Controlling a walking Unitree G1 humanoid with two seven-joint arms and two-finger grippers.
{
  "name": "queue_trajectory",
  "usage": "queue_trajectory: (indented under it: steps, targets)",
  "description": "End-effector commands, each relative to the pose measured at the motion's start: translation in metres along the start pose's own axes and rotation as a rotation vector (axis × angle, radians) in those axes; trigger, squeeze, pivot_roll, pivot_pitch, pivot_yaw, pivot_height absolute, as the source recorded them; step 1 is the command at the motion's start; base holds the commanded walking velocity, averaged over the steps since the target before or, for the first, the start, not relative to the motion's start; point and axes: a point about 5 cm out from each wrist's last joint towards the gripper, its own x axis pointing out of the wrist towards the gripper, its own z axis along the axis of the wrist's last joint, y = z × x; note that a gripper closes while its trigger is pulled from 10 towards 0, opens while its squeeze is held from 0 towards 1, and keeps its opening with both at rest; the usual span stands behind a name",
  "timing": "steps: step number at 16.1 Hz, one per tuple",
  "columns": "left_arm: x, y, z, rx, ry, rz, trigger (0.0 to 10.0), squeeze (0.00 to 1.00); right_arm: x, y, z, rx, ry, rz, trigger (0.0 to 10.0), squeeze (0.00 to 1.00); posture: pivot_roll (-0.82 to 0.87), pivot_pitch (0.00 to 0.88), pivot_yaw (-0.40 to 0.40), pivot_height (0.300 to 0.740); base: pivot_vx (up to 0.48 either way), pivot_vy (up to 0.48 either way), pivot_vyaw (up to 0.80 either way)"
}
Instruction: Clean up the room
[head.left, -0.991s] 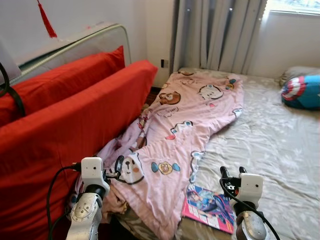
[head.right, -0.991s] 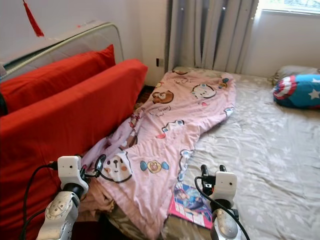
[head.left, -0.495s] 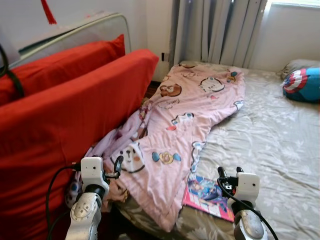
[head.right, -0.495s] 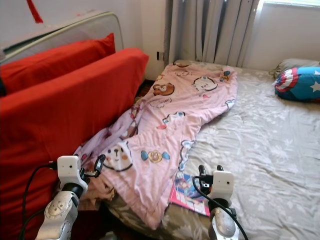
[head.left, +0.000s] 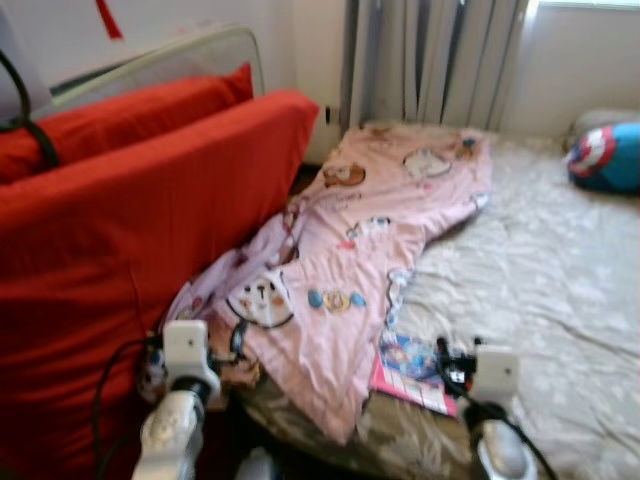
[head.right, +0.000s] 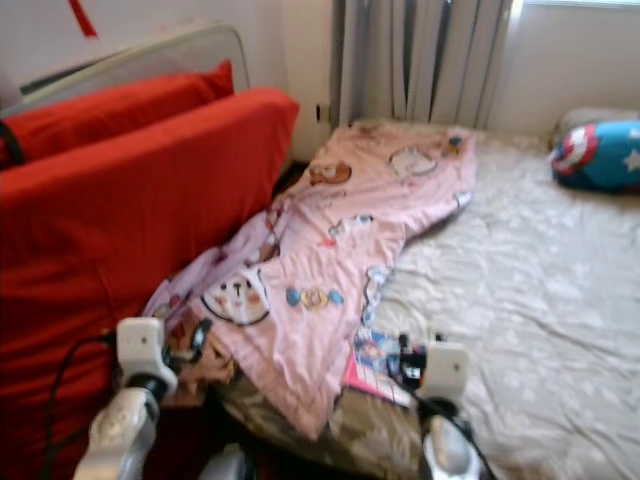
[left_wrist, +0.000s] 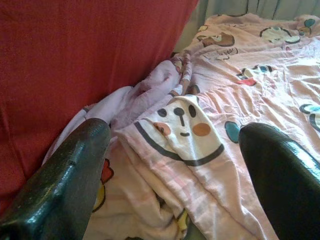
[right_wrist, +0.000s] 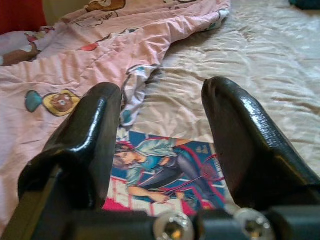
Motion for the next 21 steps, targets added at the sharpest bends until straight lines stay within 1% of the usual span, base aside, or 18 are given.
queue_trajectory:
  steps: [1, 6, 7, 8, 11, 13, 19, 21]
  targets:
    - [0.0033, -0.0026, 0.0052, 0.016, -0.012, -0.012, 10.0, 0.0, 0.0024, 0.0018, 0.0039, 0.002, -0.01, 0.007, 10.0, 0.0, -0.1, 0.0, 0.012, 0.655, 0.0, 0.0, 0.0]
    - [0.0031, -0.0033, 0.0046, 0.018, -0.008, -0.013, 10.0, 0.0, 0.0023, 0.001, 0.0033, -0.002, -0.006, 0.003, 10.0, 0.0, -0.1, 0.0, 0.014, 0.655, 0.0, 0.0, 0.0]
    - [0.0031, -0.0037, 0.0042, 0.018, -0.007, -0.014, 10.0, 0.0, 0.0024, 0.0008, 0.0012, -0.007, 0.013, -0.002, 10.0, 0.0, -0.1, 0.0, 0.014, 0.655, 0.0, 0.0, 0.0]
    - [0.0031, -0.0041, 0.0043, 0.018, -0.008, -0.015, 10.0, 0.0, 0.0027, 0.0012, -0.0004, -0.015, 0.027, 0.002, 10.0, 0.0, -0.1, 0.0, 0.014, 0.65, 0.0, 0.0, 0.0]
    - [0.003, -0.0035, 0.0044, 0.018, -0.008, -0.014, 10.0, 0.0, 0.0014, 0.0016, -0.0002, -0.012, 0.014, 0.011, 10.0, 0.0, -0.1, 0.0, 0.015, 0.625, 0.0, 0.0, 0.0]
    - [0.0028, -0.0033, 0.0045, 0.018, -0.008, -0.015, 10.0, 0.0, 0.0012, -0.0011, 0.0008, -0.006, 0.006, -0.003, 10.0, 0.0, -0.1, 0.0, 0.018, 0.625, 0.0, 0.0, 0.0]
    - [0.0041, -0.0046, 0.0066, 0.013, -0.016, -0.022, 10.0, 0.0, 0.0022, 0.0026, 0.0006, -0.002, 0.009, 0.007, 10.0, 0.0, -0.1, 0.0, 0.02, 0.625, 0.0, 0.0, 0.0]
    - [0.003, -0.0052, 0.0047, 0.013, -0.004, -0.029, 10.0, 0.0, 0.002, 0.0033, -0.0001, 0.001, 0.012, 0.009, 10.0, 0.0, -0.1, 0.0, 0.02, 0.625, 0.0, 0.0, 0.0]
